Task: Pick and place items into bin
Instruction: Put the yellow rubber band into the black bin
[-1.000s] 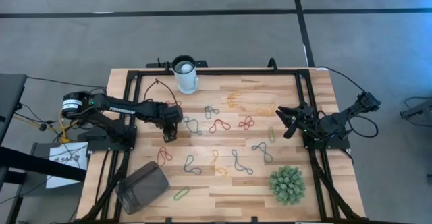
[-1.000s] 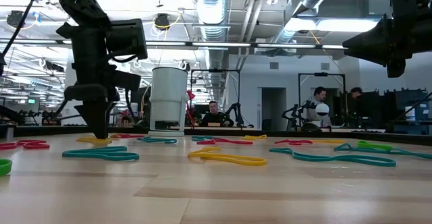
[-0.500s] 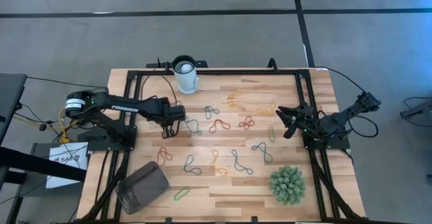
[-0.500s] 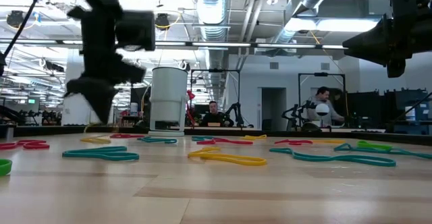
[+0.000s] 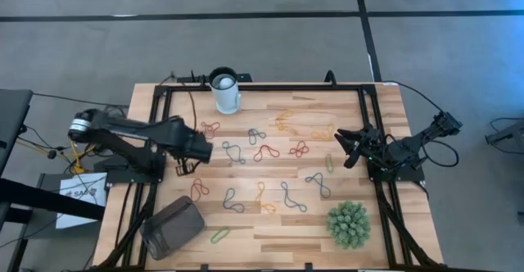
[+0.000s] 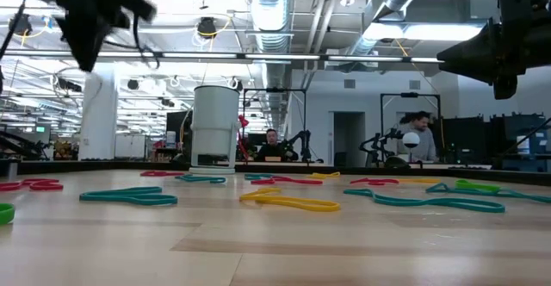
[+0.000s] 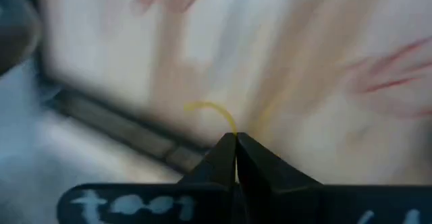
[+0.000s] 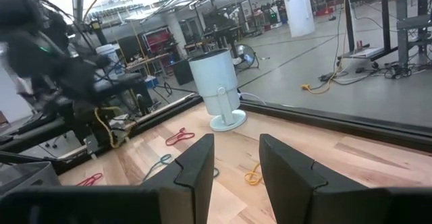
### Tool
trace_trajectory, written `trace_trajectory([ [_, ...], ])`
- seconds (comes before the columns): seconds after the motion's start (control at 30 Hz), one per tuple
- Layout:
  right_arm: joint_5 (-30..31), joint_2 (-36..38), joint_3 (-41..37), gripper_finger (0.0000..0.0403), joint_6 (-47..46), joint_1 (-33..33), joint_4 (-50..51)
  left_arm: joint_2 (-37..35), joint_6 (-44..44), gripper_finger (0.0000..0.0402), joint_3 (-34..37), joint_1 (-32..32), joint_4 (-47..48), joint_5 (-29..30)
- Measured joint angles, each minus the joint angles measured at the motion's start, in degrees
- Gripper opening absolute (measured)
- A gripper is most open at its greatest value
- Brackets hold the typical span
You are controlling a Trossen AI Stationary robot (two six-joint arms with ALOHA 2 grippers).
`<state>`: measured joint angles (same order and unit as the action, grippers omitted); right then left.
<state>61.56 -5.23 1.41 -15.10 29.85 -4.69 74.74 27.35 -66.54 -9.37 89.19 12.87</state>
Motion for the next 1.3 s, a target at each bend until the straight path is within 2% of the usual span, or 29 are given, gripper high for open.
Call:
trace_trajectory([
  [0.07,0.0,0.0,0.0,0.0113,0.0,0.0,0.0,-4.0,3.5,0.0,-0.5,-4.7,-1.5,-5.2],
  [0.13,0.0,0.0,0.0,0.0113,0.0,0.0,-0.1,-6.9,9.5,0.0,-0.6,-10.2,-1.9,-6.6],
  [0.3,0.0,0.0,0.0,0.0113,0.0,0.0,0.0,-12.4,24.2,0.0,-0.6,-25.7,0.9,-6.2],
  [0.47,0.0,0.0,0.0,0.0113,0.0,0.0,0.0,-13.7,29.3,0.0,-0.6,-39.7,-7.8,-5.7],
  [0.6,0.0,0.0,0.0,0.0113,0.0,0.0,0.0,-11.8,32.4,0.0,-0.6,-46.6,-14.3,0.1],
  [0.7,0.0,0.0,0.0,0.0113,0.0,0.0,0.0,-8.6,32.9,0.0,-0.6,-49.0,-16.0,3.0],
  [1.07,0.0,0.0,0.0,0.0113,0.1,0.0,0.0,7.6,34.9,0.0,-0.6,-50.2,-18.8,2.3],
  [1.3,0.0,0.0,0.0,0.0113,0.1,0.0,0.0,14.4,34.2,0.0,-0.6,-50.2,-22.7,1.8],
])
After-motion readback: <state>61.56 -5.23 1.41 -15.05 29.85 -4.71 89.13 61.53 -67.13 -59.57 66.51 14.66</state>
